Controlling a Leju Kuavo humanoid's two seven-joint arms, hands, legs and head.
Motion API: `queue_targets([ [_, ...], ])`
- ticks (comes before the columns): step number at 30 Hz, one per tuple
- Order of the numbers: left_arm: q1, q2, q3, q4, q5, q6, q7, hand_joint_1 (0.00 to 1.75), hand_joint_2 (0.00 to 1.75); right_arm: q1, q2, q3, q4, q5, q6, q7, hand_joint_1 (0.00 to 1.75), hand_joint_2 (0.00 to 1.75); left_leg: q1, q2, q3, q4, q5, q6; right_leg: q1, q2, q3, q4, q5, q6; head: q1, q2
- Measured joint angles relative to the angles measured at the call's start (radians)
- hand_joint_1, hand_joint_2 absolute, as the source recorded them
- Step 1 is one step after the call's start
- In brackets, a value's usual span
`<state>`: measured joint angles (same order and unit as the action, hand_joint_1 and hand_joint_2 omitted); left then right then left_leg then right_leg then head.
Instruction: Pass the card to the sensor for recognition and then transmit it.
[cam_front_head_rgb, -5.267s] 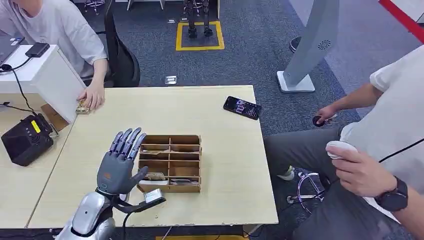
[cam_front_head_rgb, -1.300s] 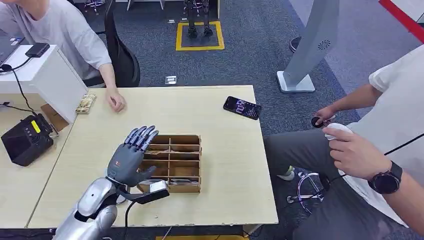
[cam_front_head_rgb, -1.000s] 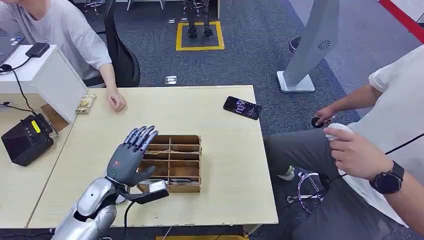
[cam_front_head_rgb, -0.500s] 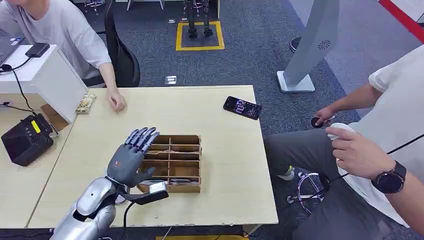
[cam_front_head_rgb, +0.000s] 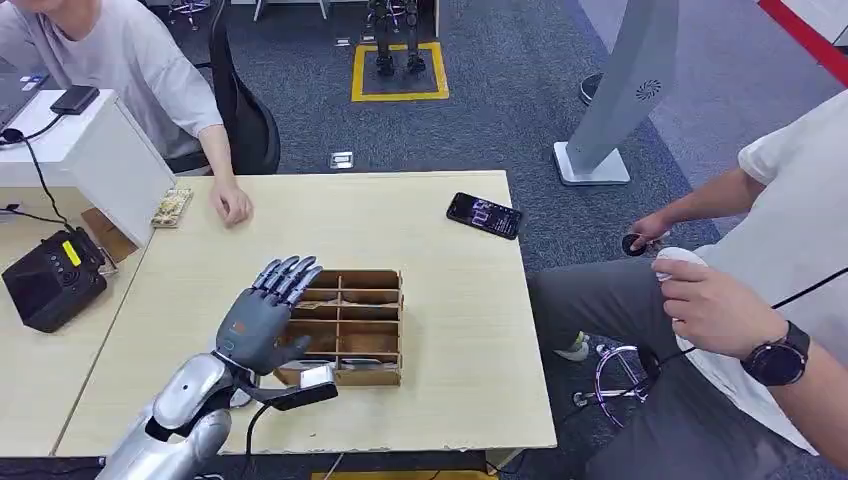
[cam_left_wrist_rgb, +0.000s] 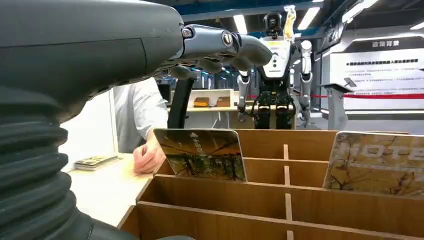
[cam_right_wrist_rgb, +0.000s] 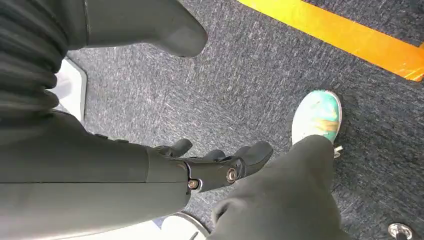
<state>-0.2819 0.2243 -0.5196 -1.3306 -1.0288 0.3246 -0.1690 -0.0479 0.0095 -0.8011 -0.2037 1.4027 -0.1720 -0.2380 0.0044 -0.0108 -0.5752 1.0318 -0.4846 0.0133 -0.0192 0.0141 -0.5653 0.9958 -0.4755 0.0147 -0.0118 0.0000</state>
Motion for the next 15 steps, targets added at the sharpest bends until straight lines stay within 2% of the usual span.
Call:
queue_targets([
  [4,0.000,0.000,-0.001,0.000,0.000,-0.002,0.000,0.00,1.75,-0.001,0.000,0.000,0.000,0.000,0.000,0.000,0.00,1.75,0.000,0.000,0.000,0.000,0.000,0.000,0.000,0.000,0.000,0.000,0.000,0.000,0.000,0.000],
  [5,0.000,0.000,-0.001,0.000,0.000,-0.003,0.000,0.12,1.75,-0.001,0.000,0.000,0.000,0.000,0.000,-0.001,0.00,1.75,0.000,0.000,0.000,0.000,0.000,0.000,0.000,0.000,0.000,0.000,0.000,0.000,0.000,0.000],
  [6,-0.001,0.000,-0.001,0.000,0.000,-0.004,0.000,0.12,1.75,-0.001,0.000,0.000,0.000,0.000,-0.001,-0.002,0.00,1.75,0.000,0.000,0.000,0.000,0.000,0.000,0.000,0.000,0.000,0.000,0.000,0.000,0.000,0.000],
  [7,-0.002,0.000,-0.002,0.000,0.000,-0.012,0.001,0.66,1.75,-0.001,0.000,0.000,0.000,0.000,-0.001,-0.003,0.00,1.75,0.000,0.000,0.000,0.000,0.000,0.000,0.000,0.000,0.000,0.000,0.000,0.000,0.000,0.000],
  [8,-0.002,0.001,-0.002,0.000,0.000,-0.017,0.001,1.66,1.75,-0.001,0.000,0.000,0.000,0.001,-0.001,-0.005,0.00,1.75,0.000,0.000,0.000,0.000,0.000,0.000,0.000,0.000,0.000,0.000,0.000,0.000,0.000,0.000],
  [9,-0.002,0.003,-0.002,0.000,0.000,-0.021,0.002,1.75,1.75,-0.001,0.000,0.000,0.000,0.001,-0.001,-0.006,0.00,1.75,0.000,0.000,0.000,0.000,0.000,0.000,0.000,0.000,0.000,0.000,0.000,0.000,0.000,0.000],
  [15,-0.010,0.008,-0.008,0.000,-0.004,-0.032,0.011,1.75,1.75,-0.004,0.000,0.000,0.000,0.001,-0.001,-0.016,0.00,1.75,0.000,0.000,0.000,0.000,0.000,0.000,0.000,0.000,0.000,0.000,0.000,0.000,0.000,0.000],
])
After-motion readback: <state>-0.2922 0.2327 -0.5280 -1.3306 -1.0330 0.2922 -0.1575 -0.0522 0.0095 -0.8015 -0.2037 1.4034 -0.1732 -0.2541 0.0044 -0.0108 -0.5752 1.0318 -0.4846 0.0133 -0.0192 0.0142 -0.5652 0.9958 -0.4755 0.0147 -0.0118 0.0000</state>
